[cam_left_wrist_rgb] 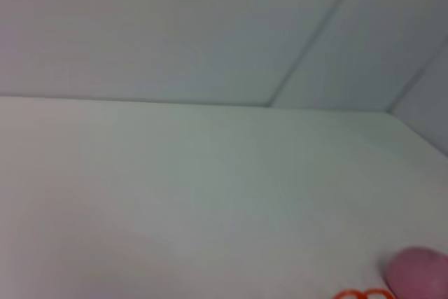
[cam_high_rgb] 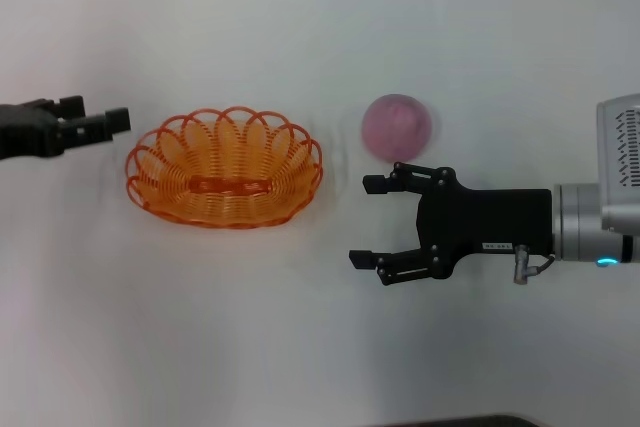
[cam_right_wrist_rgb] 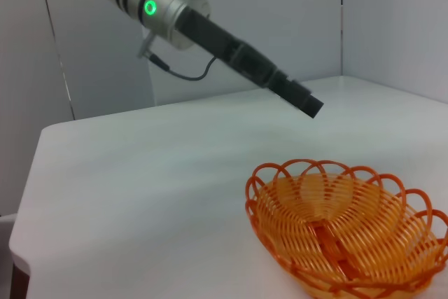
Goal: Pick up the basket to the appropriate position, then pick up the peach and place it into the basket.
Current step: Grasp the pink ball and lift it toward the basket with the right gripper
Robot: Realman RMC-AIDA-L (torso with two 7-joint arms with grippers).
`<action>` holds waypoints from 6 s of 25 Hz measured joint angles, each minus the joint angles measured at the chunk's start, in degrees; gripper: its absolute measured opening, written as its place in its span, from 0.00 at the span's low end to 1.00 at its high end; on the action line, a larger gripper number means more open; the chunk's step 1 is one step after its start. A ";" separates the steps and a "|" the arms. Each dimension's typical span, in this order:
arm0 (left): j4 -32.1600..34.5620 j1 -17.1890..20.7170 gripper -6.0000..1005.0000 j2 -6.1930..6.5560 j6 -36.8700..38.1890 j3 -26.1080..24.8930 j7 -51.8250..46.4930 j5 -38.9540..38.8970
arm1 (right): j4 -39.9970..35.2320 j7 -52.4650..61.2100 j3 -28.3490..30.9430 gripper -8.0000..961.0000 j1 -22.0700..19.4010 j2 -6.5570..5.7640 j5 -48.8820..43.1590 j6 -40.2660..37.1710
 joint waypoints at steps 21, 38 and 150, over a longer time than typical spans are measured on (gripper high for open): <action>-2.75 8.37 0.86 -2.11 11.43 -2.00 41.81 -6.55 | -0.28 0.00 -0.11 0.99 0.18 -0.08 0.07 0.00; -7.18 12.05 0.86 -2.33 8.48 -2.60 41.81 -2.64 | -0.28 0.00 -0.34 0.99 0.17 -0.16 -0.17 -0.46; -8.76 12.03 0.86 -2.27 6.26 -2.73 41.52 -1.23 | -27.26 58.43 -13.80 0.57 21.44 0.35 -46.58 7.62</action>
